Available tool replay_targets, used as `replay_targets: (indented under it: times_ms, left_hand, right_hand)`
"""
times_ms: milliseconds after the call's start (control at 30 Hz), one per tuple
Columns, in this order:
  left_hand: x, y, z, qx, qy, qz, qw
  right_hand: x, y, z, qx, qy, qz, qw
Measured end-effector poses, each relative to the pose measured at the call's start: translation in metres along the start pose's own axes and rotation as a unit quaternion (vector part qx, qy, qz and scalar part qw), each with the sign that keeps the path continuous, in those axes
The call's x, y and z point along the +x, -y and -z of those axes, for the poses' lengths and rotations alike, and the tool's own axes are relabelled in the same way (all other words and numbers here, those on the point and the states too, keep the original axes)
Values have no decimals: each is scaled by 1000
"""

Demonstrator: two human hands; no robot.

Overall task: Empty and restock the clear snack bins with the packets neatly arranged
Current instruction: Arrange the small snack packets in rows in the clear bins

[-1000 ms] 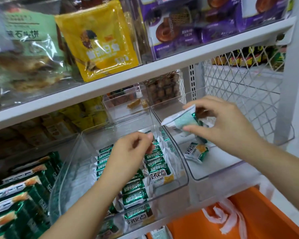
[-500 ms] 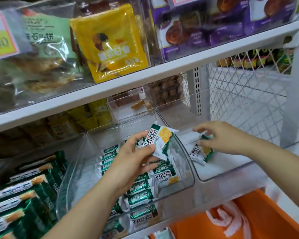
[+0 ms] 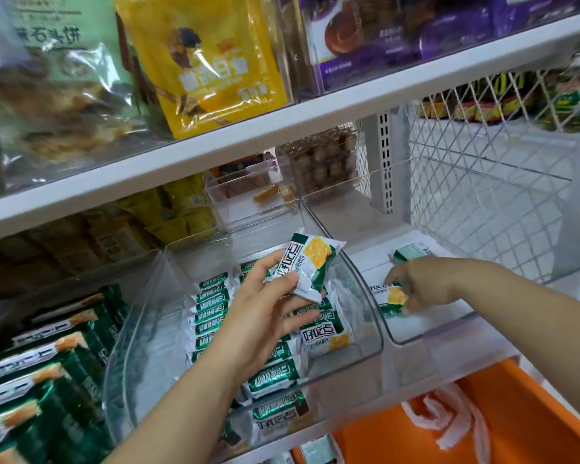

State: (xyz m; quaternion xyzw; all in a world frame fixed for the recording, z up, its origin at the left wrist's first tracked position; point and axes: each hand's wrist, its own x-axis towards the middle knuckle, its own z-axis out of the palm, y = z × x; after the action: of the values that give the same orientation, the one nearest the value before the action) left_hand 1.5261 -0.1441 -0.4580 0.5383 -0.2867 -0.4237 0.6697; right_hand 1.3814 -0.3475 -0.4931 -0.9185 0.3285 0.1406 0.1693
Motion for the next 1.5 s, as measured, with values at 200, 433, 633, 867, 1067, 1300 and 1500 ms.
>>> replay_targets:
  times_ms: [200, 433, 633, 867, 1067, 1300, 1500]
  left_hand:
    - [1, 0, 0, -7, -2, 25, 1000]
    - [0, -3, 13, 82, -89, -23, 992]
    - [-1, -12, 20, 124, -103, -22, 987]
    - [-12, -31, 21, 42, 46, 72, 995]
    - [-20, -36, 19, 358, 59, -2, 932]
    - [-13, -16, 17, 270, 9, -53, 961]
    - [-5, 11, 19, 387, 51, -56, 919]
  right_hand:
    - [1, -3, -5, 88, -5, 11, 996]
    - [-19, -2, 15, 213, -337, 22, 917]
    - [-75, 51, 38, 395, -359, 242, 810]
    - [-84, 78, 25, 204, -277, 333, 878]
    - [-82, 85, 20, 186, -255, 340, 886]
    - [-79, 61, 20, 198, -284, 255, 903]
    - [-71, 42, 5, 254, -180, 229, 922]
